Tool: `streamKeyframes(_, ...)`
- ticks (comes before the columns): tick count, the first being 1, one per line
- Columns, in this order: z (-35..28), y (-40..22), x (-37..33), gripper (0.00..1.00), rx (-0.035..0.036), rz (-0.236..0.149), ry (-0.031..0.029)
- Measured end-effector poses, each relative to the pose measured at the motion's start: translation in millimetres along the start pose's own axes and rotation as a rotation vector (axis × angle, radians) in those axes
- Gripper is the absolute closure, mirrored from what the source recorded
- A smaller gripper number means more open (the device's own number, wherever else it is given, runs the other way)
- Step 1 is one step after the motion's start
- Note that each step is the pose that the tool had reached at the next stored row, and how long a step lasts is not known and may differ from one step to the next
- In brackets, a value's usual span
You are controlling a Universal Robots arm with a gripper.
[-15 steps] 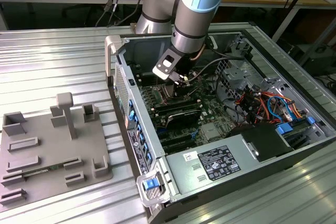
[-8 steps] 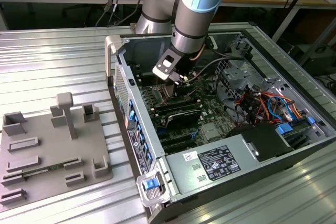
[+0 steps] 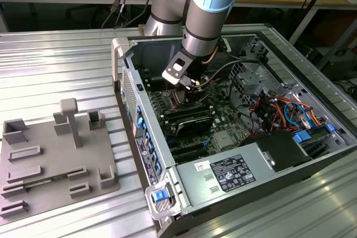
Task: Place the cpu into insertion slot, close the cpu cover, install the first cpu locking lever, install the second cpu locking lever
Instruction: 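Place the cpu into insertion slot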
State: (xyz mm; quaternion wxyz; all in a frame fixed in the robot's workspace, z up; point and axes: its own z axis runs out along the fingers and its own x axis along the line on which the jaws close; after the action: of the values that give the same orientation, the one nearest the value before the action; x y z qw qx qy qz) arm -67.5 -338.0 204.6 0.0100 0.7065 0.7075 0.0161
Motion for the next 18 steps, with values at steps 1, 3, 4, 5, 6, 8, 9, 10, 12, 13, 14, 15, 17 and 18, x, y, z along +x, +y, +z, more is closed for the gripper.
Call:
streamKeyframes(1,0.0,0.0,0.0,0.45,0.0001,0.000,-0.0004)
streamKeyframes(3,0.1,0.0,0.2,0.45,0.0000,0.000,-0.0011)
streamKeyframes(4,0.1,0.0,0.3,0.45,0.0000,0.000,-0.0016)
streamKeyframes(5,0.2,0.0,0.3,0.45,0.0000,0.000,-0.0016)
streamKeyframes(6,0.5,0.0,0.5,0.45,-0.0001,0.000,-0.0016)
streamKeyframes(8,1.1,0.0,0.7,0.45,0.0000,0.000,-0.0017)
streamKeyframes(9,1.4,0.0,0.7,0.45,0.0000,0.000,-0.0017)
streamKeyframes(10,1.6,-0.1,0.8,0.45,0.0000,0.000,-0.0017)
streamKeyframes(12,2.1,-0.1,0.9,0.45,0.0000,0.000,-0.0017)
streamKeyframes(13,2.6,-0.1,1.0,0.45,-0.0001,0.000,-0.0016)
streamKeyframes(14,3.1,-0.1,1.1,0.45,-0.0001,0.000,-0.0016)
streamKeyframes(15,3.4,-0.1,1.2,0.45,0.0000,0.000,-0.0017)
streamKeyframes(17,3.7,-0.2,1.4,0.45,0.0002,0.000,-0.0019)
streamKeyframes(18,3.9,-0.2,1.4,0.45,0.0001,0.000,-0.0019)
